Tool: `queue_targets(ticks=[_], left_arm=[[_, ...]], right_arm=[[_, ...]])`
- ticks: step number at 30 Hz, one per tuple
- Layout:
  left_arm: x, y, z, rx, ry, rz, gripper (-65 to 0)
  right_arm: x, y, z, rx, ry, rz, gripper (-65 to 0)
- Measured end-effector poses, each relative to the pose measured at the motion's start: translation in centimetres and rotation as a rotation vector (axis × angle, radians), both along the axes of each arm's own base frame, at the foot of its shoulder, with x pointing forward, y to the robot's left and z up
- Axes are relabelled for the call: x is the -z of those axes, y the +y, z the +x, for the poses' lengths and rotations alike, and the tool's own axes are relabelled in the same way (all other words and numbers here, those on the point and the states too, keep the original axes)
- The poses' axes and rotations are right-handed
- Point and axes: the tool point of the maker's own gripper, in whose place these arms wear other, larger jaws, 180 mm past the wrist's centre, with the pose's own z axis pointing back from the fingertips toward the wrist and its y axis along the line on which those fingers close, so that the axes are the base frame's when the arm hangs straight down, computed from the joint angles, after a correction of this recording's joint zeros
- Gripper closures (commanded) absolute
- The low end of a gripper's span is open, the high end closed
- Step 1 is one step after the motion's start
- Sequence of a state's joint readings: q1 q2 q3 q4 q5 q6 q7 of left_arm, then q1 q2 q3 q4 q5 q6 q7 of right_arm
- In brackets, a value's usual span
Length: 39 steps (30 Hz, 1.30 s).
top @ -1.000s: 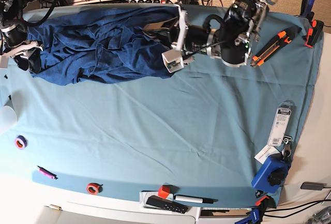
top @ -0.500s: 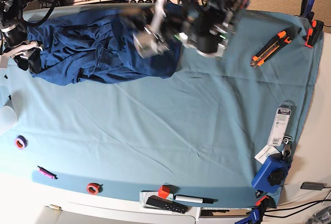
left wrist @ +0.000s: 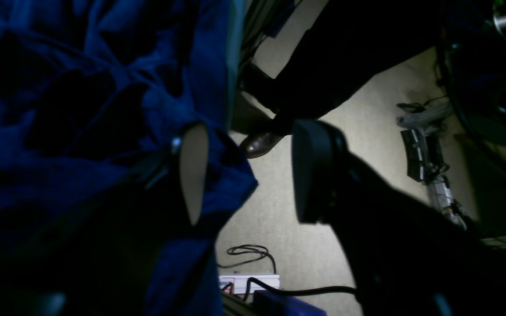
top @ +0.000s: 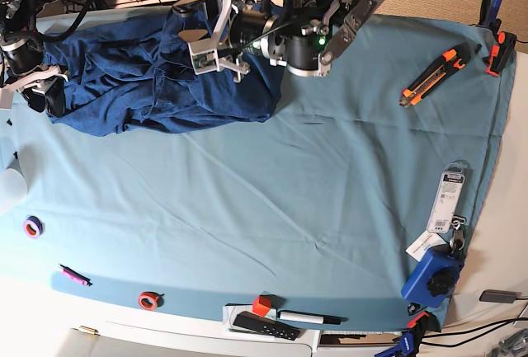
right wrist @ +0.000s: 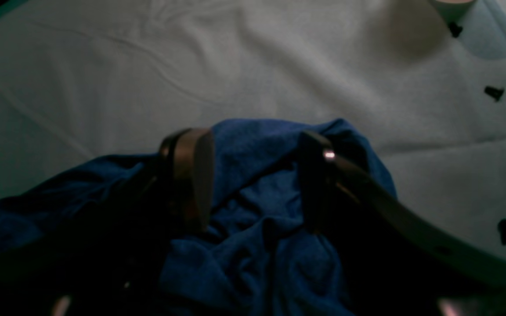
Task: Layout the t-shirt on the table in an organized manner, then fold the t-shirt properly
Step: 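Drag the folded end with the left gripper toward the right gripper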
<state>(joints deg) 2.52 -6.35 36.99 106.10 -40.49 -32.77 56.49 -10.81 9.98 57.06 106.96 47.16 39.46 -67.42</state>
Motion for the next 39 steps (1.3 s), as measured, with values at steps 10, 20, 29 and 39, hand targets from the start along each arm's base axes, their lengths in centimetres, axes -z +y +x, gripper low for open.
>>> queue_targets(ticks=[10, 20, 29, 39], left_arm=[[1.9, 2.0, 7.7, -0.313, -0.187, 0.165, -30.9], [1.6, 2.0, 11.8, -0.385, -0.262, 0.216, -30.9], [6.3, -0.7, 10.3, -0.280, -0.142, 0.282, -30.9], [6.9, -0.2, 11.5, -0.273, -0.175, 0.331, 0.0]], right_arm=[[0.0, 0.0, 0.0, 0.000, 0.000, 0.000, -30.3], [0.0, 0.0, 0.0, 0.000, 0.000, 0.000, -30.3], [0.0, 0.0, 0.0, 0.000, 0.001, 0.000, -30.3], [0.0, 0.0, 0.0, 0.000, 0.000, 0.000, -30.3]])
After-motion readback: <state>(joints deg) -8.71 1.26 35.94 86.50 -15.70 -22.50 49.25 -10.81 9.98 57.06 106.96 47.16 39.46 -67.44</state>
